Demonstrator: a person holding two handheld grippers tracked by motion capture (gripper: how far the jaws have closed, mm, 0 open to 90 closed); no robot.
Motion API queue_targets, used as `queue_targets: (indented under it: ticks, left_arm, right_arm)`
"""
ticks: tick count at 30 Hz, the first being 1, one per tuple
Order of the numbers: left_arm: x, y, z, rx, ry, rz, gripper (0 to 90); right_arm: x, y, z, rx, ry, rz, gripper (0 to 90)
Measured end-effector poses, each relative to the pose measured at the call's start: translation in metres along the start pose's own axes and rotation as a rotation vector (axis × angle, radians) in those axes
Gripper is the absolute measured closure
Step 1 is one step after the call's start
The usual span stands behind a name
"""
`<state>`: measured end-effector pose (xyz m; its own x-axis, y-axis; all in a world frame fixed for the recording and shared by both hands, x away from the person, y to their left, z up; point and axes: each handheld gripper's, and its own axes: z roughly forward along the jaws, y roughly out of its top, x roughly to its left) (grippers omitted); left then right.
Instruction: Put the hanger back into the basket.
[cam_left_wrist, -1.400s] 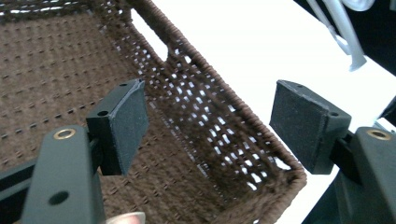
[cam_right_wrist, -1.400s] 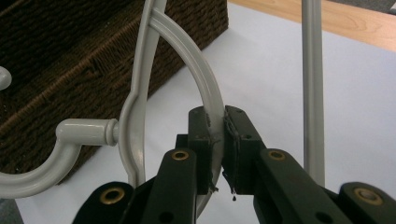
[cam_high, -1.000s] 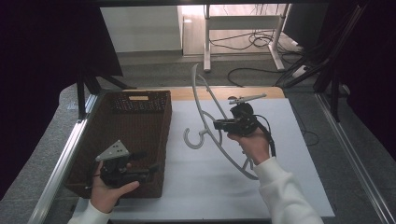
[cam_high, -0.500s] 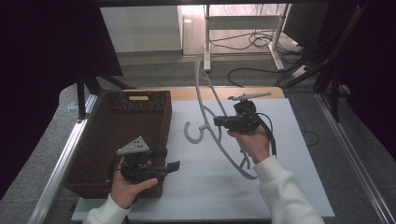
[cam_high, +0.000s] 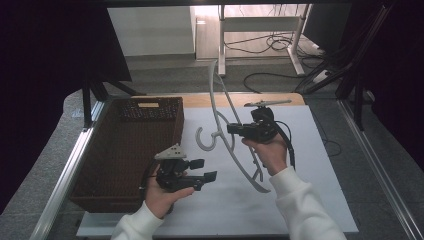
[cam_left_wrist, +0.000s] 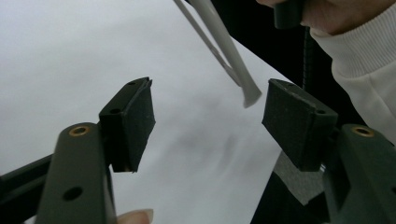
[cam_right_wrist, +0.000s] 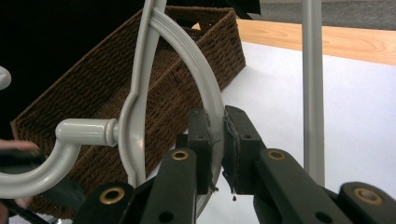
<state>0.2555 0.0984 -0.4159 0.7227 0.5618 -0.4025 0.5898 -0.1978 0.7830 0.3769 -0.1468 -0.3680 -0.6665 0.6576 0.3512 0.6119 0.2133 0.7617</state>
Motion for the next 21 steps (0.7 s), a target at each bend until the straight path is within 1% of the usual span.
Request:
queue_targets:
  ticks: [4, 6, 8, 9, 12, 15, 17, 19, 21]
  left_arm:
    - [0.000, 0.004, 0.019, -0.001, -0.034, -0.019, 37.1]
    - [0.000, 0.006, 0.027, -0.002, -0.045, -0.045, 38.6]
    - [0.000, 0.006, 0.030, -0.004, -0.049, -0.047, 40.7]
    - [0.000, 0.007, 0.037, -0.015, -0.055, -0.050, 41.4]
    - [0.002, 0.008, 0.047, -0.026, -0.077, -0.068, 43.0]
    - [0.005, 0.008, 0.055, -0.040, -0.090, -0.088, 45.0]
    - [0.008, 0.007, 0.060, -0.047, -0.082, -0.102, 46.0]
    - [0.009, 0.006, 0.065, -0.058, -0.086, -0.121, 46.7]
    - [0.010, 0.006, 0.069, -0.074, -0.096, -0.129, 48.3]
  right_arm:
    - [-0.001, -0.001, 0.002, -0.007, 0.014, 0.014, 81.3]
    - [-0.001, -0.002, 0.003, -0.008, 0.015, 0.018, 81.2]
    - [-0.002, -0.003, 0.003, -0.009, 0.017, 0.021, 81.2]
    - [-0.003, -0.003, 0.003, -0.012, 0.021, 0.026, 81.3]
    - [-0.004, -0.003, 0.002, -0.023, 0.026, 0.041, 81.3]
    - [-0.005, -0.004, 0.001, -0.038, 0.035, 0.057, 81.3]
    - [-0.006, -0.004, 0.000, -0.047, 0.030, 0.060, 81.2]
    - [-0.008, -0.005, -0.001, -0.059, 0.031, 0.070, 81.3]
    - [-0.009, -0.005, -0.001, -0.066, 0.037, 0.079, 81.3]
